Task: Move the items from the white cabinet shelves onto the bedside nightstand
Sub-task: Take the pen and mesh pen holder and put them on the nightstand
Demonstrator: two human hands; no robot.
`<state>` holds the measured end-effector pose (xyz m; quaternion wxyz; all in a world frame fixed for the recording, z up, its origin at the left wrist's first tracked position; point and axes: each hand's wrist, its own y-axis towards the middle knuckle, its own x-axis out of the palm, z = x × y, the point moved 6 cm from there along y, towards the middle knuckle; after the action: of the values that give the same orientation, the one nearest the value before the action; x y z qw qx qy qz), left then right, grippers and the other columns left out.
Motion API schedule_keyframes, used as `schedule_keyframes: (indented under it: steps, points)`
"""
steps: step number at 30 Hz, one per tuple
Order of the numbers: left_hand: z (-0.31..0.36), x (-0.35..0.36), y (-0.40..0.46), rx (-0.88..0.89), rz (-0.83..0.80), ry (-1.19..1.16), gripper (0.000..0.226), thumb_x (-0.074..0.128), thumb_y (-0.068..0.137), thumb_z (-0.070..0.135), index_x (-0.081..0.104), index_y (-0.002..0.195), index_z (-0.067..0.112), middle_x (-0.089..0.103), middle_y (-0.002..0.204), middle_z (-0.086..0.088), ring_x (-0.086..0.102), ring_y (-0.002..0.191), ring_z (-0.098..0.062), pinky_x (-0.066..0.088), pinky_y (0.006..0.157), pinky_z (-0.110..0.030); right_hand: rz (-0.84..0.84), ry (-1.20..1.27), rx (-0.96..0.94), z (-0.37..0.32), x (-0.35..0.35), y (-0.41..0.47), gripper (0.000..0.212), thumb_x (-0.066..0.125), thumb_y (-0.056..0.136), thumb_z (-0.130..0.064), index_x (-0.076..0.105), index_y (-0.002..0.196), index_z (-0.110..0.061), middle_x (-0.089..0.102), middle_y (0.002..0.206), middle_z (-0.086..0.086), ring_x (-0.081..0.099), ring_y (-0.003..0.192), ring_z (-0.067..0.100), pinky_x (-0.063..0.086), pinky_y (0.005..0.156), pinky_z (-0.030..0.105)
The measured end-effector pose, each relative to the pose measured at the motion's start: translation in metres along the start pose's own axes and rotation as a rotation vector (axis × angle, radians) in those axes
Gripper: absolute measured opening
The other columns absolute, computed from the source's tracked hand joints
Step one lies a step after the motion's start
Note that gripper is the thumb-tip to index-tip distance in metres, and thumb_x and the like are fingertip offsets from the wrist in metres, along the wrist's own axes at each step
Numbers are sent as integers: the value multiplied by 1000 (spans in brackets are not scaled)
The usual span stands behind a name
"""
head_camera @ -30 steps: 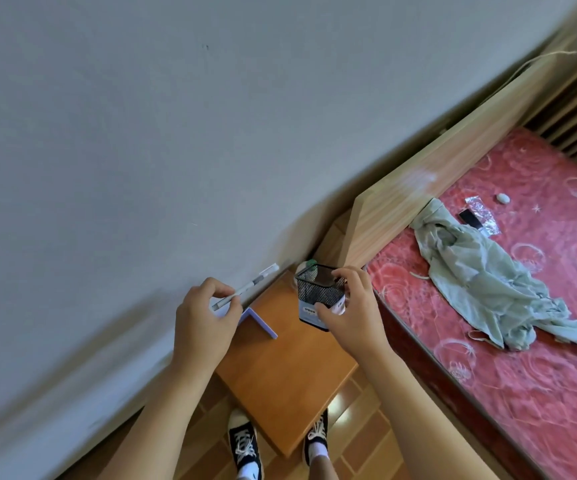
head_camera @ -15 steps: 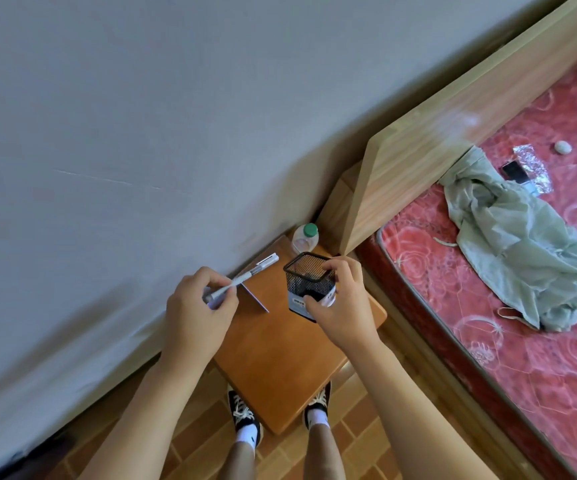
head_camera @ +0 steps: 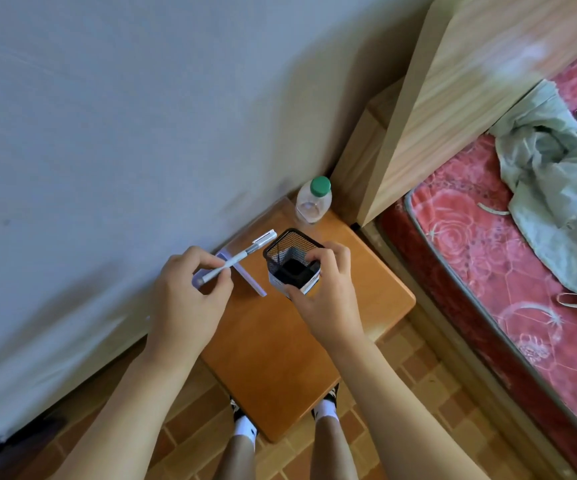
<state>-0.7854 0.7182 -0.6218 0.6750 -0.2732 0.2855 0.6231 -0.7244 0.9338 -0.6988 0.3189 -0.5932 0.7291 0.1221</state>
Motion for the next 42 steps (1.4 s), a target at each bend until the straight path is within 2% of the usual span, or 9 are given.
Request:
schedule_keyframes:
  steps: [12, 17, 19, 22, 24, 28, 33, 36, 42]
  points:
    - [-51, 49, 4, 79, 52, 36, 10, 79, 87, 8, 70, 93, 9, 68, 88, -6, 61, 76, -15, 42, 63, -9, 118, 13, -97, 52, 63, 27, 51, 89, 82, -16, 50, 114, -15, 36, 141, -2, 41, 123, 4, 39, 87, -3]
    - [-61, 59, 4, 112, 68, 20, 8, 77, 87, 4, 70, 92, 6, 65, 87, -6, 53, 79, -6, 39, 72, 0, 115, -5, -110, 66, 81, 33, 51, 90, 80, -12, 51, 114, -13, 36, 143, 2, 44, 123, 9, 38, 84, -2]
    - [-63, 61, 3, 120, 71, 17, 9, 77, 87, 3, 70, 92, 6, 66, 88, -7, 54, 80, -7, 39, 73, 0, 124, -15, -116, 69, 84, 35, 51, 89, 80, -12, 51, 114, -12, 37, 143, 3, 48, 125, 16, 44, 84, 5]
    - [-66, 61, 1, 140, 66, 25, 10, 78, 86, 2, 70, 92, 5, 68, 90, -10, 61, 81, -12, 41, 76, 0, 153, -45, -128, 70, 84, 35, 51, 90, 79, -11, 52, 113, -11, 39, 142, 6, 50, 121, 20, 56, 78, 27]
    - [-67, 60, -1, 145, 63, 27, 10, 78, 86, 2, 69, 91, 5, 68, 90, -11, 62, 81, -14, 42, 77, 0, 158, -69, -133, 70, 84, 34, 52, 90, 78, -11, 52, 114, -10, 40, 142, 7, 51, 122, 22, 59, 77, 29]
    - [-72, 60, -5, 135, 51, 19, 10, 77, 87, 6, 69, 93, 7, 68, 91, -9, 62, 80, -15, 44, 72, -4, 128, -81, -138, 72, 82, 28, 52, 88, 80, -11, 54, 120, -9, 38, 147, 9, 49, 128, 23, 60, 86, 30]
    - [-72, 61, -8, 132, 40, 17, 9, 77, 87, 6, 69, 91, 9, 66, 91, -4, 59, 77, -12, 42, 71, -4, 125, -158, -135, 73, 68, 14, 50, 85, 86, -15, 58, 128, -11, 38, 151, 10, 44, 141, 25, 49, 103, 30]
    - [-72, 61, -9, 127, 41, 13, 10, 77, 88, 6, 68, 91, 10, 66, 91, -2, 58, 81, -9, 42, 72, -4, 144, -214, -183, 71, 60, 4, 43, 82, 89, -15, 64, 128, -10, 48, 144, 10, 50, 132, 24, 51, 101, 32]
    - [-75, 63, -13, 101, 33, 15, 12, 78, 86, 6, 69, 93, 11, 67, 92, -4, 57, 83, -7, 41, 73, -1, 112, -223, -261, 65, 65, -2, 25, 73, 97, -10, 72, 122, -10, 57, 127, 5, 58, 111, 15, 59, 82, 30]
